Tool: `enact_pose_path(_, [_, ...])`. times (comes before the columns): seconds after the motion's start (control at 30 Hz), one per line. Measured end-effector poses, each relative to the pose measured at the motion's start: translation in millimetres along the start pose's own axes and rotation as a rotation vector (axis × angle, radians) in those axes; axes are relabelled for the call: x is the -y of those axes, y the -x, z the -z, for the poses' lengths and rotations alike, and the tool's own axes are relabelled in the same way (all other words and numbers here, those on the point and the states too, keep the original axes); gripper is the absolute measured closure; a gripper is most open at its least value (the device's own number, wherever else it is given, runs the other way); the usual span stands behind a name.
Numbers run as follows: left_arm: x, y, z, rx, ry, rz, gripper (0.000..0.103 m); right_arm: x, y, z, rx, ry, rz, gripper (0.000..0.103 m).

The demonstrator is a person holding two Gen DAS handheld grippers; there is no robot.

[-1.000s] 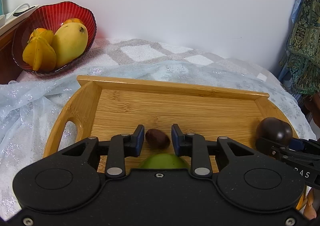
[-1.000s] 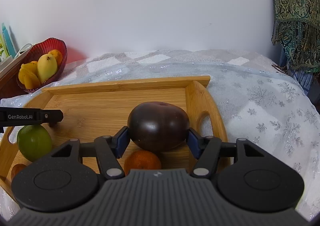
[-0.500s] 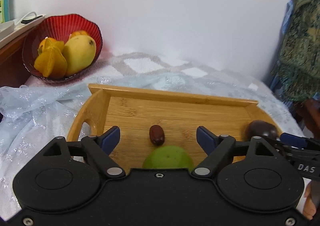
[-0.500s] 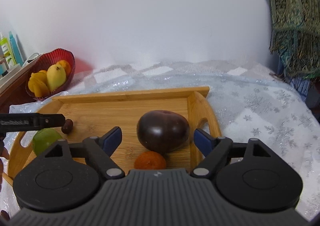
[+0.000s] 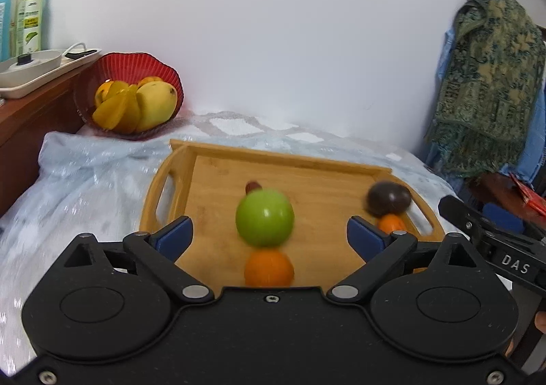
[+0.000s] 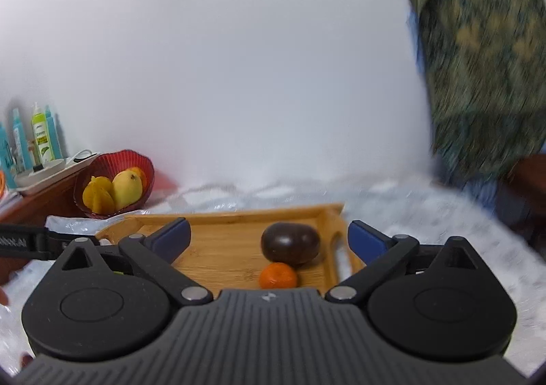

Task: Organize fruits
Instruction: 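Withdraw both grippers from the tray toward the remaining dates and tangerine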

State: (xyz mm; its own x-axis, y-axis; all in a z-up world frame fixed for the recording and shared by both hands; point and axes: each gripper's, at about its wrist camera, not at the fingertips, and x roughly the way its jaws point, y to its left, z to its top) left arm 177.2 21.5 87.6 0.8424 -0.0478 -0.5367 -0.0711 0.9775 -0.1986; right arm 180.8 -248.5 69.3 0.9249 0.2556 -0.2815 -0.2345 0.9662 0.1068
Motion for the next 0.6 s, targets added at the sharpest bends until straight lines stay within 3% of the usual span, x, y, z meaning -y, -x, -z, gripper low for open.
enact_pose_path(0.27, [3.2, 43.8, 53.1, 0.030, 0.004, -0.031, 0.004, -7.0, 59.4, 44.2, 0.091, -0.081, 0.018, 0.000])
enact_pose_path(0.6, [3.4, 72.7, 99.9, 0.061, 0.013, -0.047, 0.003, -23.0, 107.0, 70.5, 0.133, 0.025, 0.115, 0.000])
